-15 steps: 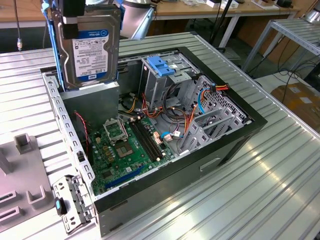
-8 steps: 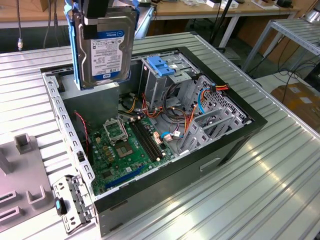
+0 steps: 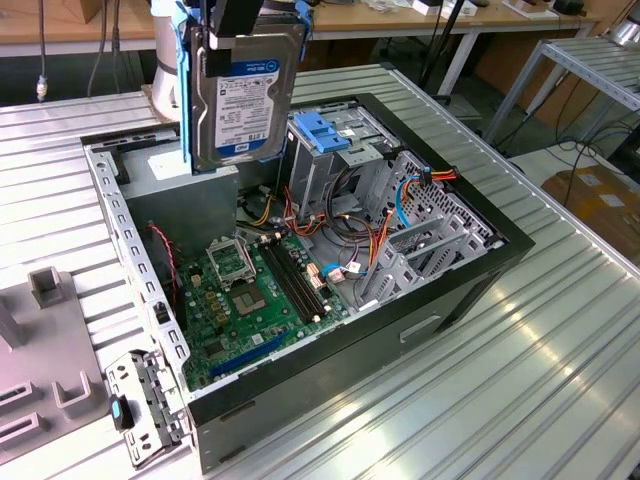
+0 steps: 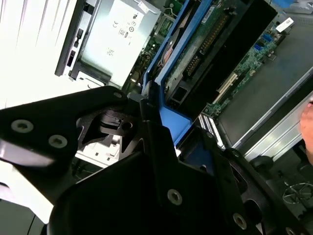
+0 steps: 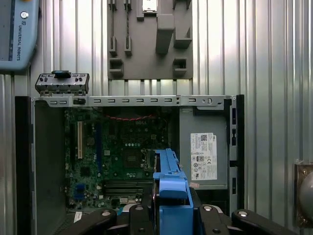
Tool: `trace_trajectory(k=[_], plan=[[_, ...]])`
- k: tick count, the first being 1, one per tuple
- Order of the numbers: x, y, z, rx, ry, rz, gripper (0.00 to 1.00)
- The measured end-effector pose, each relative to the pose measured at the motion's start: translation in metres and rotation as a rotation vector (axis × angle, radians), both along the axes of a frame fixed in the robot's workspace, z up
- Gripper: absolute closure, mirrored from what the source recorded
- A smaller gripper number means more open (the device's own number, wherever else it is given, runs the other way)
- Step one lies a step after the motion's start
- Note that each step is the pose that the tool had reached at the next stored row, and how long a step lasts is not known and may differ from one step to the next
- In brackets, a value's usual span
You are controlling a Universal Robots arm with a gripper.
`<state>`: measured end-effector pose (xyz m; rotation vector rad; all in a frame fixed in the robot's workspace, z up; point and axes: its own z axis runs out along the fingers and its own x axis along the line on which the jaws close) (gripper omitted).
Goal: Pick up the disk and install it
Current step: 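Pick up the disk, then insert the disk into the insertion slot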
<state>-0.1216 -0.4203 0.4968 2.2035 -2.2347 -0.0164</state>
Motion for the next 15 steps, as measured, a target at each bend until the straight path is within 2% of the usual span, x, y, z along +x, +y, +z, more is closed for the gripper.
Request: trace_trajectory(k=[3,9,15], plan=[[0.0061,-0.0001,-0.0003,0.0000,-0.0001,0.000,0.63],[0.0069,-0.0003,-0.0003,-0.0007,0.0000,0.000,0.63],[0.0069,-0.0034,-0.0006,-0.0009,0.0000,0.000,0.63]])
